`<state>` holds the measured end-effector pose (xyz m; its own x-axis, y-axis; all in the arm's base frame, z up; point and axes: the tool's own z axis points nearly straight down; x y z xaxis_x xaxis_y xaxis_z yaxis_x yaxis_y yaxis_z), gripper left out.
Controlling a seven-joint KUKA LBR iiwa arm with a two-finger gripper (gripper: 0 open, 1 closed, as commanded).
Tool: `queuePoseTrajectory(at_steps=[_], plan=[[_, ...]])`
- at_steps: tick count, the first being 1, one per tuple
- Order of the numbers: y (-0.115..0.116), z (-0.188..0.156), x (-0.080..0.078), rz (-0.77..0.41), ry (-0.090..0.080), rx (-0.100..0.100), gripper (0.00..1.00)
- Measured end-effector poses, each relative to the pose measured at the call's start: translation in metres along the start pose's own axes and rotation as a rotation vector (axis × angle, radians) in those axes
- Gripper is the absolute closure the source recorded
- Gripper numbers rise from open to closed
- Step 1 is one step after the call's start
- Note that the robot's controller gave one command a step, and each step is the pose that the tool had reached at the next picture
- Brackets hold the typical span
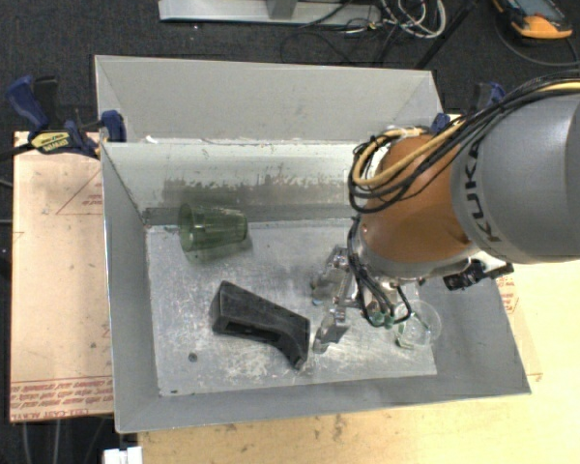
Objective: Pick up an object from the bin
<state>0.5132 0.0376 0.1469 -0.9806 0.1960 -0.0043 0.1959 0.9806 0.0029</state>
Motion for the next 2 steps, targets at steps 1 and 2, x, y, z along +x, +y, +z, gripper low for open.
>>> queuePoseTrajectory(at_steps=[1, 2], plan=[[0.025, 0.03, 0.012, -0.039, 0.006, 0.004, 0.0], [0.054, 0.071, 0.018, -0.045, -0.003, -0.001, 1.0]])
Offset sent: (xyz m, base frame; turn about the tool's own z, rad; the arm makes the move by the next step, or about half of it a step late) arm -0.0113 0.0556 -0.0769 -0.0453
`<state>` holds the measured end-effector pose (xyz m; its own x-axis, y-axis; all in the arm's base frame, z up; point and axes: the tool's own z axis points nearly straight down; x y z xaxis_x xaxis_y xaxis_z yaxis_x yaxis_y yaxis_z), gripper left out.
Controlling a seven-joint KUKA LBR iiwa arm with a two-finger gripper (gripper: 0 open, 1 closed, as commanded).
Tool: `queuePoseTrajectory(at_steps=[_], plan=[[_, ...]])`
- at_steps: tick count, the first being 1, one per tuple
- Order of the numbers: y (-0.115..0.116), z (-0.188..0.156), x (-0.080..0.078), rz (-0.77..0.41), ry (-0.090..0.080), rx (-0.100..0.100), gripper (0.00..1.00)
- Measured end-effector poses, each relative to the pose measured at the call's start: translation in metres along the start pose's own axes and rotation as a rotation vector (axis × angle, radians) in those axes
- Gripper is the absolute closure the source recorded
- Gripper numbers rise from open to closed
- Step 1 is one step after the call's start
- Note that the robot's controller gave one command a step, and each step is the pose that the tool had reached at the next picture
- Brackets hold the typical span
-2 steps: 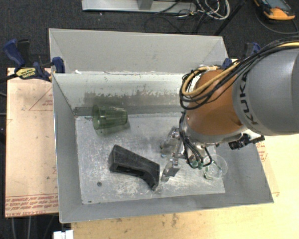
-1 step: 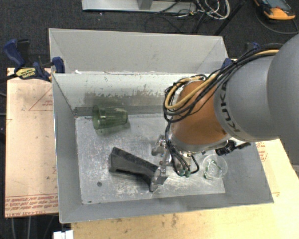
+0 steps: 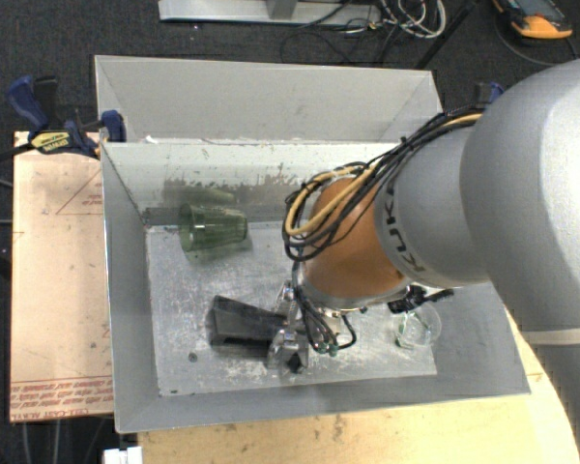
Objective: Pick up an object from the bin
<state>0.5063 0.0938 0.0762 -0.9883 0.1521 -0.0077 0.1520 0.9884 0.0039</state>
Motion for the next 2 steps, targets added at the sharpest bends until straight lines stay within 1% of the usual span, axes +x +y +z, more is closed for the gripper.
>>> queuePoseTrajectory(at_steps=[1, 2], plan=[[0.0, 0.0, 0.0, 0.0, 0.0, 0.0, 1.0], [0.003, -0.15, -0.016, -0.137, 0.008, 0.004, 1.0]])
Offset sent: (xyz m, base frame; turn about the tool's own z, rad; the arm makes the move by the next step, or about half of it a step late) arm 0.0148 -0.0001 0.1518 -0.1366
